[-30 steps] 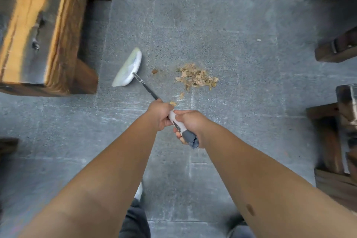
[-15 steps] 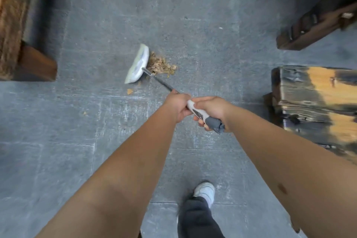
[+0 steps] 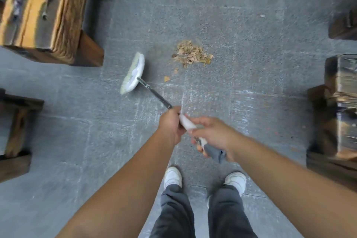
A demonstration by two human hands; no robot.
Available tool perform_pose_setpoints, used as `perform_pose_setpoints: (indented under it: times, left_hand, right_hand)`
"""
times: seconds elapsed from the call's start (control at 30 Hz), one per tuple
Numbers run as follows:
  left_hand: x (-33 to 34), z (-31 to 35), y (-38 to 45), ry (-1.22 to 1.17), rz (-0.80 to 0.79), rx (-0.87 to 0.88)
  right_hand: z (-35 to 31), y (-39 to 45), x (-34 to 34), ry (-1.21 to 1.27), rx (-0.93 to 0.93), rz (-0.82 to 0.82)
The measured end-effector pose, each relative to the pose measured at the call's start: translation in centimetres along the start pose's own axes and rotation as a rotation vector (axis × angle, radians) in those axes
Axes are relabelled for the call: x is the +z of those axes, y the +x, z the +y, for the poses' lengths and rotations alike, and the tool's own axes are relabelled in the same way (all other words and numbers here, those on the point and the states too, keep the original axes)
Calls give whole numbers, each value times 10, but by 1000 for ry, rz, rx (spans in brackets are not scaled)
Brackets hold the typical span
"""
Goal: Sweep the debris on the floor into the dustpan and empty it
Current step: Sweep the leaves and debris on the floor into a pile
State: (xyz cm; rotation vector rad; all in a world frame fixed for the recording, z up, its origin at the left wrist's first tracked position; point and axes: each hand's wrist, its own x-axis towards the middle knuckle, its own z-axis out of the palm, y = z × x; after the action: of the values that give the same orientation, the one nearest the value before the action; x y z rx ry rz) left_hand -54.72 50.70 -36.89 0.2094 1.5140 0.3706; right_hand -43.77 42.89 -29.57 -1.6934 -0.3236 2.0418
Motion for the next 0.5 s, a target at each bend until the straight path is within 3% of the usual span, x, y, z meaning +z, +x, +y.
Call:
perform_pose_setpoints:
  times: [0.1,0.33,0.5]
  left_hand:
    - [-51,-21,-6,-186,24,-74]
    - [-146,-72,-18,109,-20,-41]
    - [-208,-93,-7,271,-104,-85]
  right_hand:
    - [55,-16,63,99,-16,42]
    - [152,-21,175,394,0,233]
    - [185,-19,254,676,-8,349]
